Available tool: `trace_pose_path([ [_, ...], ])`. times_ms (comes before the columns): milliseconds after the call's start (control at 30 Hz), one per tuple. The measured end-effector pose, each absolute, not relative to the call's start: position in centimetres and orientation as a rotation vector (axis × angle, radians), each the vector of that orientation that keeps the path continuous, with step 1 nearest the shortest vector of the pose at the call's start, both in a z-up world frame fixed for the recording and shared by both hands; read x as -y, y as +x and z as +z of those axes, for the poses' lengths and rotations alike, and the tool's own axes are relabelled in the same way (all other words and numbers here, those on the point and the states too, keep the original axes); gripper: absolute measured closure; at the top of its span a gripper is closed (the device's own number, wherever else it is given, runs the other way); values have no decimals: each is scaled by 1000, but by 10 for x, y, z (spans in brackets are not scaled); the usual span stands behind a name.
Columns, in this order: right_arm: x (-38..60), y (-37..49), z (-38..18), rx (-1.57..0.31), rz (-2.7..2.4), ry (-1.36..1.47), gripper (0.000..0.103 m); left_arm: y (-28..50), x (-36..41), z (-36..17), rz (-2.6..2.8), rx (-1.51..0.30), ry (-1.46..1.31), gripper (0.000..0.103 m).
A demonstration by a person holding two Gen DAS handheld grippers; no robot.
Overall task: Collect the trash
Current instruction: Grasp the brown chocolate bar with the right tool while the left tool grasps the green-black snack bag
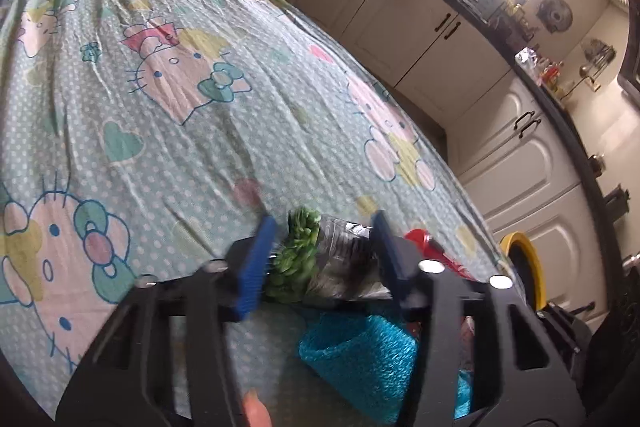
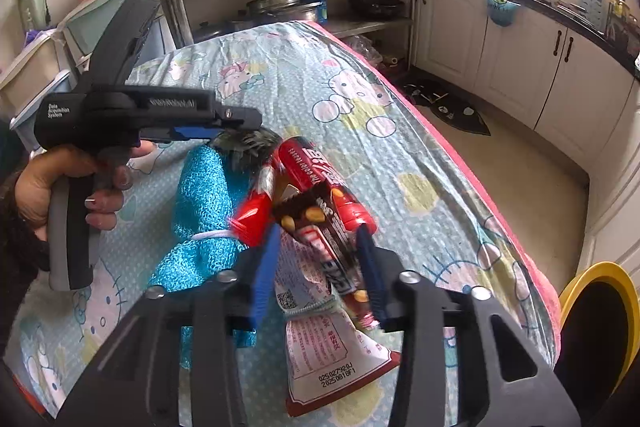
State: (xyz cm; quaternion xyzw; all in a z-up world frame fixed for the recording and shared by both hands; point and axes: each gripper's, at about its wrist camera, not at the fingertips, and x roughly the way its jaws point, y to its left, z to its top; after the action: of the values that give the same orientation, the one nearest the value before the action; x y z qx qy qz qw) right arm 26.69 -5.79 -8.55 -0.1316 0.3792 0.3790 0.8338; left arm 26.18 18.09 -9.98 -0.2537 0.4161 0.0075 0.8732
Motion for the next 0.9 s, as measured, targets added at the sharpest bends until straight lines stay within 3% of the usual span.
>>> trace_pose_path([
  [33, 58, 266, -85, -806, 806, -278, 72, 262, -182, -100, 15, -869, -534, 82],
  [133, 63, 262, -84, -800, 802, -267, 77, 257, -186, -101, 10, -863, -561, 91],
  [200, 69, 262, -83, -798, 796, -245, 78, 253, -188, -100, -5, -857, -582, 103],
  [500, 94, 259, -77, -787, 760, -172, 86, 236, -184, -89, -17, -834, -555, 103],
  [567, 102, 258, -74, -784, 753, -155, 86, 238, -187, -89, -22, -834, -591, 88],
  [600, 104, 258, -73, -784, 750, -148, 86, 241, -189, -89, -19, -842, -604, 59],
  [633, 107, 257, -72, -781, 746, -141, 86, 242, -189, -88, -17, -846, -604, 46],
  [900, 126, 252, -52, -749, 730, -90, 87, 275, -163, -91, 4, -977, -523, 37],
])
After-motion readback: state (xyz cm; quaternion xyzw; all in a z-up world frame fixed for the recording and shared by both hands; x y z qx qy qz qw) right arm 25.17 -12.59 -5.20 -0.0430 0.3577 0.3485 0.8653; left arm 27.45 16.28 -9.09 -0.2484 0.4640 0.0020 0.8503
